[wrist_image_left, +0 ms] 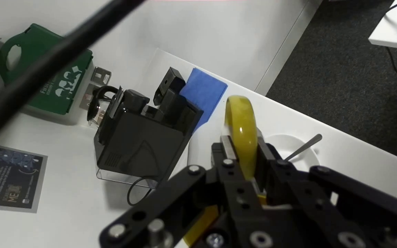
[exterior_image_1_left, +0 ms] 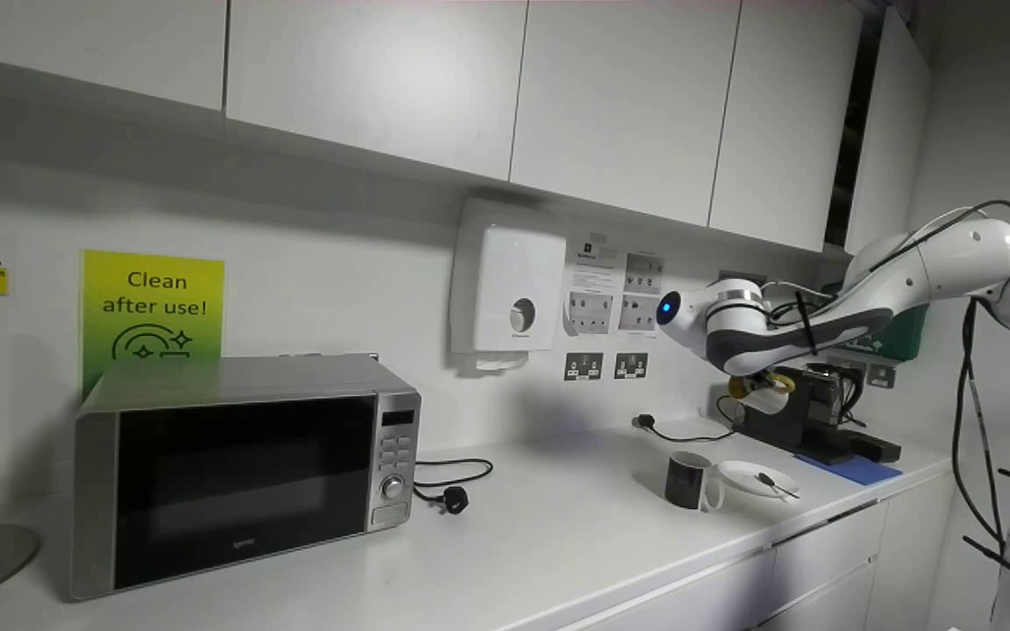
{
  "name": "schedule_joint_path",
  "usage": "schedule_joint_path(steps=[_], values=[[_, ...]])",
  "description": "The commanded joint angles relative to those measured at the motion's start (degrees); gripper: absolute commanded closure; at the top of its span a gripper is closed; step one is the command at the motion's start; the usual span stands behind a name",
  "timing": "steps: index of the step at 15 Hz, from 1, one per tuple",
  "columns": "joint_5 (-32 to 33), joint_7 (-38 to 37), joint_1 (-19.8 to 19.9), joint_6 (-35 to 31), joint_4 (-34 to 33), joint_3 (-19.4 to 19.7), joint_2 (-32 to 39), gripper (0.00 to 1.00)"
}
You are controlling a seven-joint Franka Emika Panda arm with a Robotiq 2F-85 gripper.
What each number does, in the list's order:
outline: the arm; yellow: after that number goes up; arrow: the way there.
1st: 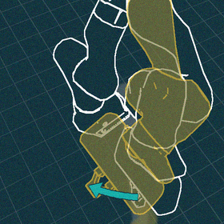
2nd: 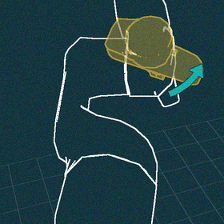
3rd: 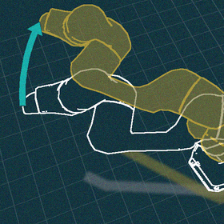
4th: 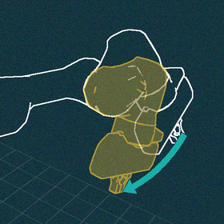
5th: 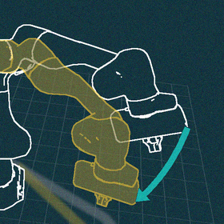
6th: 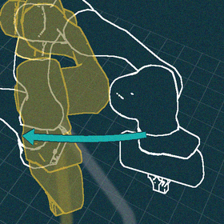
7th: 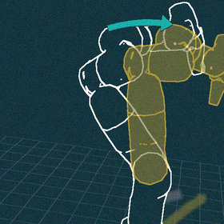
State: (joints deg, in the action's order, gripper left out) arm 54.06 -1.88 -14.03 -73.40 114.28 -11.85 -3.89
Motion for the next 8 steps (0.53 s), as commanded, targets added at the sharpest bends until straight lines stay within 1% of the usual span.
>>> schedule_joint_path(steps=[1, 8], values=[[-1.4, -1.3, 0.9, -2.6, 2.3, 0.3, -4.1, 0.96], [-4.7, -3.0, 1.9, -6.7, 3.1, 1.9, -6.4, 0.96]])
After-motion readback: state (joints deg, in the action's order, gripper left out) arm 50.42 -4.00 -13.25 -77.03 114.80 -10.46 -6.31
